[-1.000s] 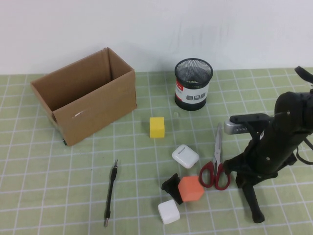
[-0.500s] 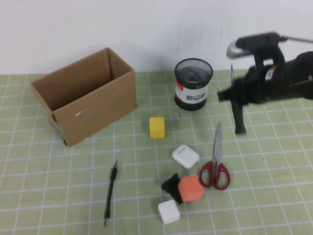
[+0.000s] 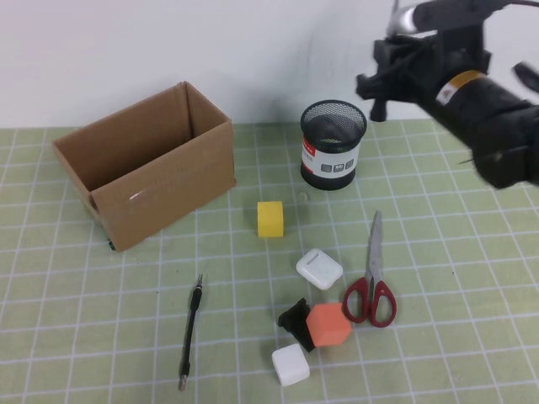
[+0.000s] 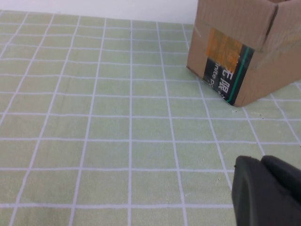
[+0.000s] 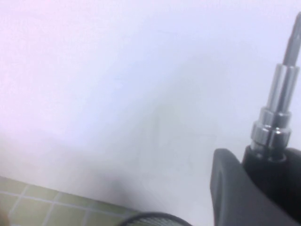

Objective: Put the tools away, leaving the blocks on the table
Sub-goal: Place the picked object into the round holder

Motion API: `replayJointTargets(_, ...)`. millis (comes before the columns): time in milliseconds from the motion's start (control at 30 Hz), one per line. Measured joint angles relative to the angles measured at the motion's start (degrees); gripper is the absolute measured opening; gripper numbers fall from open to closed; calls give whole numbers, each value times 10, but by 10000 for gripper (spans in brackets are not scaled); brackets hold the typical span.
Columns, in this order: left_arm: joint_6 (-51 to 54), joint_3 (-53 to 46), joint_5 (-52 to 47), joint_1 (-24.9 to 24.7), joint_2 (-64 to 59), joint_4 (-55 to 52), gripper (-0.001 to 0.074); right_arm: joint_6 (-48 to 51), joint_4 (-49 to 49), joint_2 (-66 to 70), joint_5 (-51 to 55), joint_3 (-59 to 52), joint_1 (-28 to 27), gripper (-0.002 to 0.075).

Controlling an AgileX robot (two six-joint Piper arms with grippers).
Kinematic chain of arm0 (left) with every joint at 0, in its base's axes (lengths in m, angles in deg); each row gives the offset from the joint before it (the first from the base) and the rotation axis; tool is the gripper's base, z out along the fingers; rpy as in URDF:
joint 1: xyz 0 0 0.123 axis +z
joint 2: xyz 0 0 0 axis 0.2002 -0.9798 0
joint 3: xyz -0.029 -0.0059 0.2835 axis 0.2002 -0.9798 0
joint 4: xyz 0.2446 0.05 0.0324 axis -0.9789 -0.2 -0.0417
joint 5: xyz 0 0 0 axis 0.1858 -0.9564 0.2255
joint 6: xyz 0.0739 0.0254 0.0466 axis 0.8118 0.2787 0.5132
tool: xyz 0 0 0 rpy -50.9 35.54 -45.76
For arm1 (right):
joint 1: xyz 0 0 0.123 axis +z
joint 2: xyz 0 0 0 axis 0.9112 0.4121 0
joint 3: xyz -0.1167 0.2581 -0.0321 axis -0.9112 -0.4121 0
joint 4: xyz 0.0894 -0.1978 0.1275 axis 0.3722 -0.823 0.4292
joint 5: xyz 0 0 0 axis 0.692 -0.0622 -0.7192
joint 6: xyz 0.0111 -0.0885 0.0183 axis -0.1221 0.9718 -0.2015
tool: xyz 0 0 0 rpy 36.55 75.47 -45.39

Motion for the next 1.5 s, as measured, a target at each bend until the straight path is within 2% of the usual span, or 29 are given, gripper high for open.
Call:
replayJointTargets(267, 0, 0, 0, 0, 0, 0, -6, -21, -118, 80, -126, 12, 25, 132)
replayJointTargets(600, 0, 0, 0, 0, 0, 0, -6, -26, -125, 171, -133, 79, 25, 134)
replayJointTargets(800, 0, 0, 0, 0, 0, 0, -6, -9, -97, 173, -119, 82, 25, 204)
replayJointTargets(967, 0, 0, 0, 0, 0, 0, -6, -3, -85, 172, -108, 83, 25, 223)
replayJointTargets(1100, 0, 0, 0, 0, 0, 0, -6, -2, -85, 157, -60, 83, 25, 225)
replayJointTargets(1233, 0, 0, 0, 0, 0, 0, -6, -2, -85, 124, 31, 84, 25, 225)
replayJointTargets(1500, 0, 0, 0, 0, 0, 0, -6, -17, -64, 10, 320, 84, 26, 226)
